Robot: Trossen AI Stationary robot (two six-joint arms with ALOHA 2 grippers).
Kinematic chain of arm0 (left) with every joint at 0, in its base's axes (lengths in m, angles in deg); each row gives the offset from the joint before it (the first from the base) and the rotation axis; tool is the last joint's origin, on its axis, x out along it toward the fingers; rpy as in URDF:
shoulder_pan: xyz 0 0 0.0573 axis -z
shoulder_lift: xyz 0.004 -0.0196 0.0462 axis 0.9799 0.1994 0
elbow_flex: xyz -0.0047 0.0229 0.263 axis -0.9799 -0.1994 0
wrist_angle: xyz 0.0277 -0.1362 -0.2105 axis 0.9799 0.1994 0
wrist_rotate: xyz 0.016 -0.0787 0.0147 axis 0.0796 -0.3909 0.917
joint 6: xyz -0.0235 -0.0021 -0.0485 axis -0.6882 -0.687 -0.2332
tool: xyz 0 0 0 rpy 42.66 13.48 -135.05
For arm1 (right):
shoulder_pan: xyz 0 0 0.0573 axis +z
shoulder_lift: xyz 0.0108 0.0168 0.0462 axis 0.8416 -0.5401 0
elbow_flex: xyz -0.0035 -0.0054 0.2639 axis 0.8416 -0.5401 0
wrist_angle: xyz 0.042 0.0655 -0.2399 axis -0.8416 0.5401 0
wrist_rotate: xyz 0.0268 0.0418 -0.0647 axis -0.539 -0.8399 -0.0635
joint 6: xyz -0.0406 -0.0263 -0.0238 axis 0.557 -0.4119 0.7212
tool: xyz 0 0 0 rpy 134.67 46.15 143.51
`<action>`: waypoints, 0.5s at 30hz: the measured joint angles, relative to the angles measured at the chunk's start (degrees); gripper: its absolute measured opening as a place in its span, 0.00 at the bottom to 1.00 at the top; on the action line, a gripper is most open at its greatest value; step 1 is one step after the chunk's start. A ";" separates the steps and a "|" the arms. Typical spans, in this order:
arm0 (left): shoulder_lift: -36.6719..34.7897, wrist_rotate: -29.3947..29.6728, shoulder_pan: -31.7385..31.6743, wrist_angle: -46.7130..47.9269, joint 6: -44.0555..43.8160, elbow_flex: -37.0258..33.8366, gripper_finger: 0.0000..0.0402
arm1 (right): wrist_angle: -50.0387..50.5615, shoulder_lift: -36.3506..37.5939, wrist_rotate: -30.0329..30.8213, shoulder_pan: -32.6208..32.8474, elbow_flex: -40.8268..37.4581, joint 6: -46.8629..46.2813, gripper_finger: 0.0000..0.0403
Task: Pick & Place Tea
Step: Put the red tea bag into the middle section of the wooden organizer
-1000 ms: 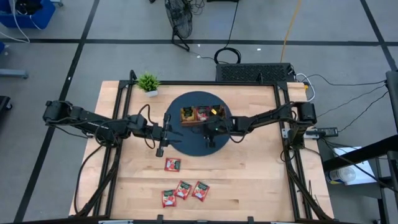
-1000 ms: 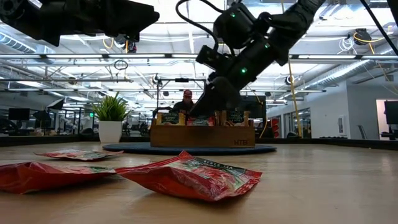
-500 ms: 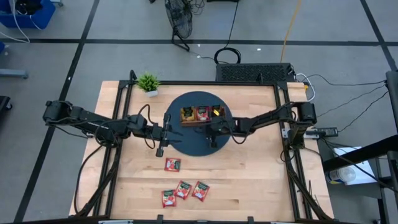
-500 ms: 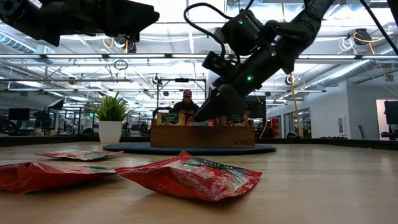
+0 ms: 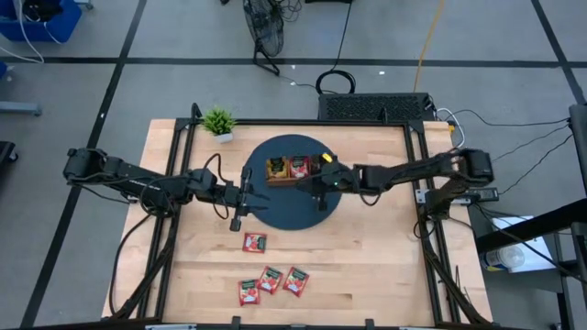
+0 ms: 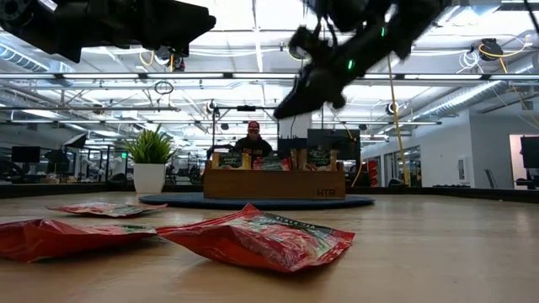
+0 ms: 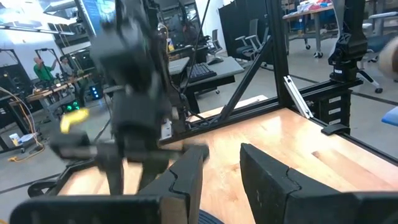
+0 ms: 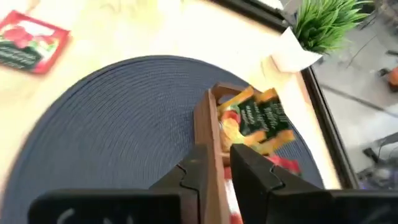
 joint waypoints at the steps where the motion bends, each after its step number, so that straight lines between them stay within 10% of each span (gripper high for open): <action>1: 0.00 0.01 0.02 -0.02 0.00 0.00 0.28 | 4.97 1.09 -0.08 -0.05 2.21 0.06 0.13; 9: 0.00 0.01 0.00 -0.04 0.00 0.00 0.28 | 47.95 -6.93 -3.46 -1.95 32.92 2.22 0.01; 15: 0.00 0.35 0.02 0.00 0.04 0.00 0.28 | 57.83 -17.29 -6.03 -5.27 43.12 3.75 0.00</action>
